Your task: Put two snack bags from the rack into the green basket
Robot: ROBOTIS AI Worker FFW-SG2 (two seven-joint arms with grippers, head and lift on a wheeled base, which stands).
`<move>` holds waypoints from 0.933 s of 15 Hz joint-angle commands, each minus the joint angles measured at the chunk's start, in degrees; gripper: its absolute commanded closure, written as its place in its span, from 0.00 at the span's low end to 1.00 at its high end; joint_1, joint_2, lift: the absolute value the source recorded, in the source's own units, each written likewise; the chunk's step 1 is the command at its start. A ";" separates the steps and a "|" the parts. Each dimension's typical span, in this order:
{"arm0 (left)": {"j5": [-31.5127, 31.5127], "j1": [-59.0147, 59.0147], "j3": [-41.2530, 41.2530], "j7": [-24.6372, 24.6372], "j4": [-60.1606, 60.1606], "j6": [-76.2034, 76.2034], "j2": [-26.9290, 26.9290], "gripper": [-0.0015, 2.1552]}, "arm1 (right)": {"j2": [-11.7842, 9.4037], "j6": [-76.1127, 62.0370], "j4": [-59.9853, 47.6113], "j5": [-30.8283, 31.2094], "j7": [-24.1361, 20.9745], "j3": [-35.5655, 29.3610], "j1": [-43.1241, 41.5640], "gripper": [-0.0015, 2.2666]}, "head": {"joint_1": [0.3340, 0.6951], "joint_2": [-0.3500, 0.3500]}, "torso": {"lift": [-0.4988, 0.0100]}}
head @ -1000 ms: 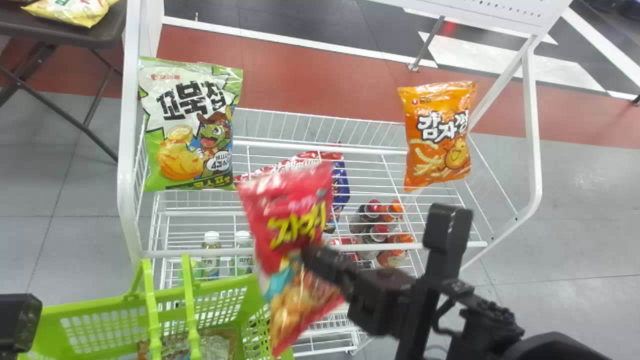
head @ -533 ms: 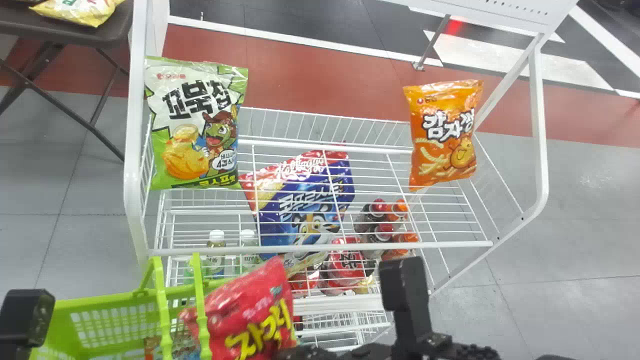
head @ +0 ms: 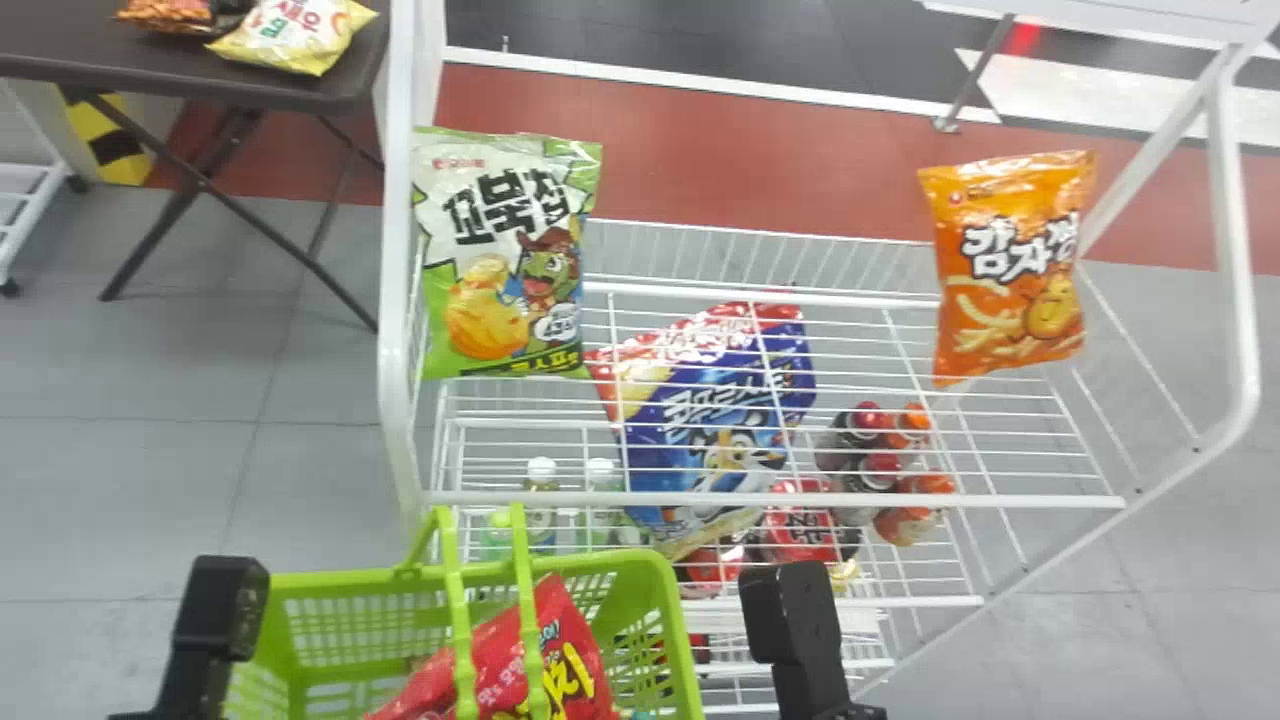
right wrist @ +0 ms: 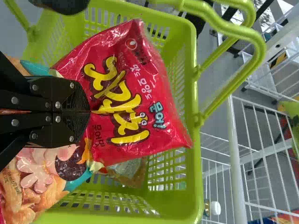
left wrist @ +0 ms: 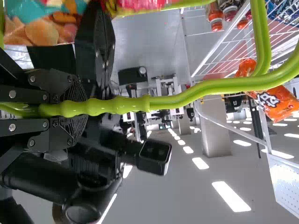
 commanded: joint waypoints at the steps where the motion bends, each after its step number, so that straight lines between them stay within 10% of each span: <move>1: 0.01 0.09 -0.15 0.00 -0.51 0.07 0.00 0.59 | 0.18 -4.03 7.13 -0.46 -0.45 1.50 -2.59 0.99 | 1.00 0.30 | 0.97; 11: -0.08 0.79 -0.67 0.00 -1.39 0.07 -0.09 0.59 | -0.61 -4.55 19.09 0.15 -1.15 4.05 -8.30 0.91 | 1.00 0.39 | 0.97; 12: -0.17 0.79 -0.59 0.00 -1.39 0.07 -0.09 0.59 | -0.70 -4.90 16.98 -0.03 -0.71 2.99 -7.07 0.76 | 1.00 0.38 | 0.97; 14: -0.17 0.62 -0.67 0.00 -1.39 0.07 -0.09 0.59 | -0.70 -5.08 10.74 -1.26 -0.01 -0.17 -3.82 0.01 | 1.00 0.33 | 0.97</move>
